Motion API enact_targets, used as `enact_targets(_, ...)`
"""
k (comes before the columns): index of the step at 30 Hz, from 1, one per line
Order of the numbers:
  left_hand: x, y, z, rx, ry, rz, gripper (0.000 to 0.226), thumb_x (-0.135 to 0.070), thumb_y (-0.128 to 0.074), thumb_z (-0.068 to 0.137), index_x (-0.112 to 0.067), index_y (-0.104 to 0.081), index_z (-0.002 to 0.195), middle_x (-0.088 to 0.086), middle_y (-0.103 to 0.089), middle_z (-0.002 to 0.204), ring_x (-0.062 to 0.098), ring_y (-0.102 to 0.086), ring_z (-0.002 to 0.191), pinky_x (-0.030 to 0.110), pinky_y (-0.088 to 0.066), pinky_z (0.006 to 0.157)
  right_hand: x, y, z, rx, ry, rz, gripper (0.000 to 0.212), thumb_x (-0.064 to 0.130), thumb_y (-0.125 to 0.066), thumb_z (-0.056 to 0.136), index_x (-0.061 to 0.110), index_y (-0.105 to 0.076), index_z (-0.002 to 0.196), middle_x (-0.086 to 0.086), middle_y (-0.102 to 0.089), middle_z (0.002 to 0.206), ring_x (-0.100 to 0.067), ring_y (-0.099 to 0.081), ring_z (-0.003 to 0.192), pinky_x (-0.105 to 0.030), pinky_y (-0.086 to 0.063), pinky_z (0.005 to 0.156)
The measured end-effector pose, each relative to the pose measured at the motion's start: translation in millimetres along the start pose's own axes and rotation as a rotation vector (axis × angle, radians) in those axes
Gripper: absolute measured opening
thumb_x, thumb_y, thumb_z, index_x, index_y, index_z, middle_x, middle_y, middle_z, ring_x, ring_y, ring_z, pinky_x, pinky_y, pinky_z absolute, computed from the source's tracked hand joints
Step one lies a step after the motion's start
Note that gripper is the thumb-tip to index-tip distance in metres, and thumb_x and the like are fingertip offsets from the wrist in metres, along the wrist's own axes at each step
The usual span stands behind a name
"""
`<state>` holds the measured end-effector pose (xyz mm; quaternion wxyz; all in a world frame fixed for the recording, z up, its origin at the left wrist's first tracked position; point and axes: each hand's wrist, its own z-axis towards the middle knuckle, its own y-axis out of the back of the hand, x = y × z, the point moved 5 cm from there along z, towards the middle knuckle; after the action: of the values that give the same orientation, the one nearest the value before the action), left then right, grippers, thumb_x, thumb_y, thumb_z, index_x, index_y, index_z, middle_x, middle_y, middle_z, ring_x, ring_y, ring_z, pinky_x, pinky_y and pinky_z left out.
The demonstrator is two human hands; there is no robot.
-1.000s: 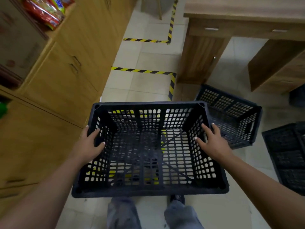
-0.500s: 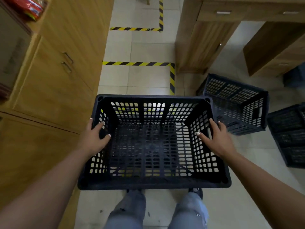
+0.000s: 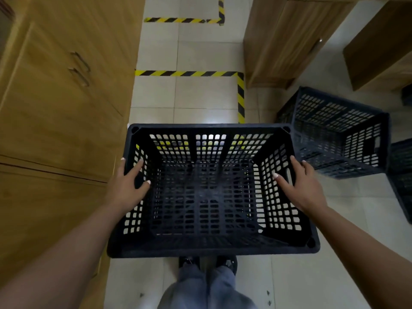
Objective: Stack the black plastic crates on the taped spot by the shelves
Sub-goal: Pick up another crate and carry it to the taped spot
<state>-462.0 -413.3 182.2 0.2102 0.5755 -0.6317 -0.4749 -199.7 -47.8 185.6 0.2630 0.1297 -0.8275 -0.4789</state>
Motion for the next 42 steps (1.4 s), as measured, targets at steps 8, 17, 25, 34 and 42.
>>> enact_targets(8, 22, -31, 18, -0.074, 0.032, 0.019, 0.069, -0.044, -0.056, 0.089, -0.034, -0.024, 0.149, 0.006, -0.005, 0.16, 0.045, -0.041, 0.124, 0.049, -0.041, 0.097, -6, -33, 3, -0.077, 0.032, -0.021, 0.075, 0.058, -0.05, 0.086, 0.029, -0.022, 0.149, -0.009, -0.018, 0.156, -0.032, -0.033, 0.137, -0.045, -0.042, 0.099)
enact_targets(17, 32, -44, 8, -0.054, 0.019, 0.043, 0.074, -0.037, -0.058, 0.089, -0.03, -0.018, 0.151, 0.002, 0.007, 0.16, 0.043, -0.022, 0.136, 0.052, -0.036, 0.102, -12, -40, -5, -0.107, 0.071, -0.024, 0.083, 0.04, -0.061, 0.087, 0.017, -0.013, 0.152, -0.014, -0.016, 0.157, -0.03, -0.023, 0.141, -0.046, -0.038, 0.102)
enact_targets(25, 36, -52, -17, -0.012, 0.006, 0.099, 0.081, -0.041, -0.057, 0.088, -0.035, -0.007, 0.151, 0.014, 0.018, 0.157, 0.044, -0.019, 0.134, 0.05, -0.037, 0.099, -19, -53, -23, -0.101, -0.003, 0.105, 0.086, 0.026, -0.07, 0.083, 0.022, -0.018, 0.151, -0.02, -0.032, 0.144, -0.038, -0.044, 0.124, -0.045, -0.042, 0.095)
enact_targets(34, 31, -49, -8, 0.046, 0.062, 0.128, 0.079, -0.058, -0.047, 0.087, -0.04, -0.003, 0.15, 0.019, 0.01, 0.158, 0.047, -0.016, 0.136, 0.05, -0.028, 0.107, -18, -53, -24, -0.143, -0.086, 0.294, 0.08, 0.015, -0.075, 0.078, 0.028, -0.033, 0.145, -0.016, -0.038, 0.137, -0.032, -0.05, 0.117, -0.041, -0.041, 0.098)
enact_targets(42, 47, -42, -14, 0.003, 0.06, 0.133, 0.081, -0.055, -0.051, 0.087, -0.04, -0.004, 0.15, 0.021, 0.003, 0.157, 0.05, -0.016, 0.135, 0.054, -0.026, 0.108, -2, -54, -23, -0.24, -0.138, 0.279, 0.068, 0.023, -0.071, 0.08, 0.025, -0.043, 0.141, -0.017, -0.047, 0.127, -0.034, -0.055, 0.108, -0.041, -0.043, 0.095)
